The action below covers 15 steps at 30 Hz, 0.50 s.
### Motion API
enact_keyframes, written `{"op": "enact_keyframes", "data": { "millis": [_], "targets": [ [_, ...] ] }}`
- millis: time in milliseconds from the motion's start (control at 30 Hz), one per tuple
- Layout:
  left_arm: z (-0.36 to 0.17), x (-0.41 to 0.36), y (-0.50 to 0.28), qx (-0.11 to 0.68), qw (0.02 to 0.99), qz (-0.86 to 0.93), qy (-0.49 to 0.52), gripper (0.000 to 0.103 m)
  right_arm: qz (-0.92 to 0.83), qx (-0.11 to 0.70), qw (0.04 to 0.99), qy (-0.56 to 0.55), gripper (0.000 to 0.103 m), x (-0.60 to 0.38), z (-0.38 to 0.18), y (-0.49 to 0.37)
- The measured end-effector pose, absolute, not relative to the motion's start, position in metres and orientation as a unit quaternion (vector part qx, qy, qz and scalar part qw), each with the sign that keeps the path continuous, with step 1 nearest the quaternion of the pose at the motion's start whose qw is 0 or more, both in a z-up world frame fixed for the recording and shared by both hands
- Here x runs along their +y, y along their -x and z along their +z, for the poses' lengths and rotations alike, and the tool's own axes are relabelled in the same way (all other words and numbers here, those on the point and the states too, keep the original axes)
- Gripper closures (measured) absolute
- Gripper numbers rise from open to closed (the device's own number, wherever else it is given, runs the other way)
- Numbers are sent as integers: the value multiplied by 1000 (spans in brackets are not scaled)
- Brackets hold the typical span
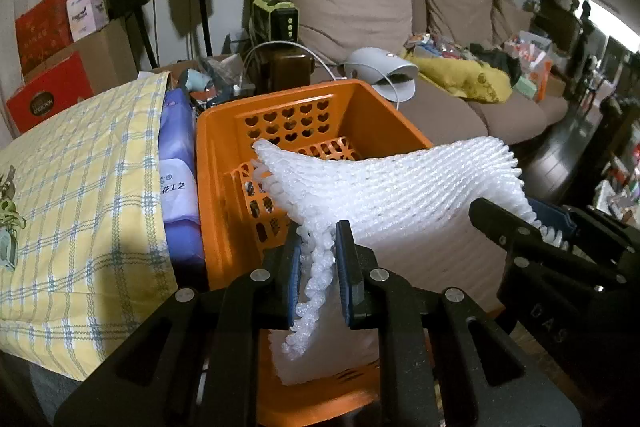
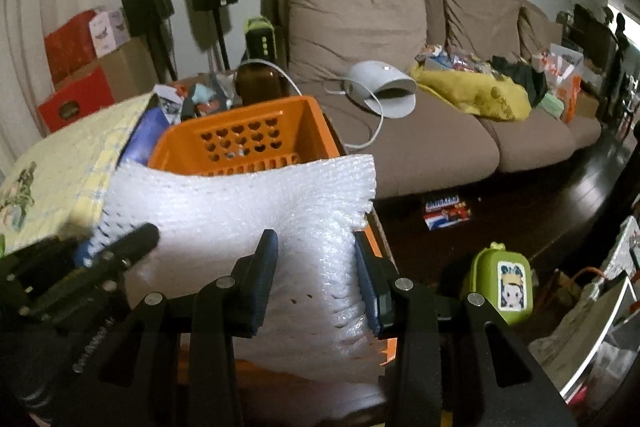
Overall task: Organize objects
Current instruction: 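Lower the foam net stack with both tools down into the orange basket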
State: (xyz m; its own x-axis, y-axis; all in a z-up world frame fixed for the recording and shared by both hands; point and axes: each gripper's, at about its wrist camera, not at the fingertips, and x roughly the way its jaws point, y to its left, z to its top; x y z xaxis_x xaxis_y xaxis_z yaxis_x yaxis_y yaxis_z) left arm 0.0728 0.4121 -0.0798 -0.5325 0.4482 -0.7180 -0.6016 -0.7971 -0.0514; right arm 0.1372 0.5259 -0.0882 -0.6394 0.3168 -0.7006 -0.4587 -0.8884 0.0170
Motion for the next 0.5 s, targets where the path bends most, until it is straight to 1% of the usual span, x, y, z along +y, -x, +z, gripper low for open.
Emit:
{"op": "enact_keyframes", "data": {
  "millis": [133,333,500],
  "targets": [
    [-81,413,-72,103,305,869,377,88,894,125,212,374,65,532,-93,-137],
    [-77,418,-80,105,320,875,347,88,895,114,215,375,67,538,-95,-140],
    [-78,418,-86,111,318,882,328,88,893,133,214,374,67,544,-97,-143]
  ]
}}
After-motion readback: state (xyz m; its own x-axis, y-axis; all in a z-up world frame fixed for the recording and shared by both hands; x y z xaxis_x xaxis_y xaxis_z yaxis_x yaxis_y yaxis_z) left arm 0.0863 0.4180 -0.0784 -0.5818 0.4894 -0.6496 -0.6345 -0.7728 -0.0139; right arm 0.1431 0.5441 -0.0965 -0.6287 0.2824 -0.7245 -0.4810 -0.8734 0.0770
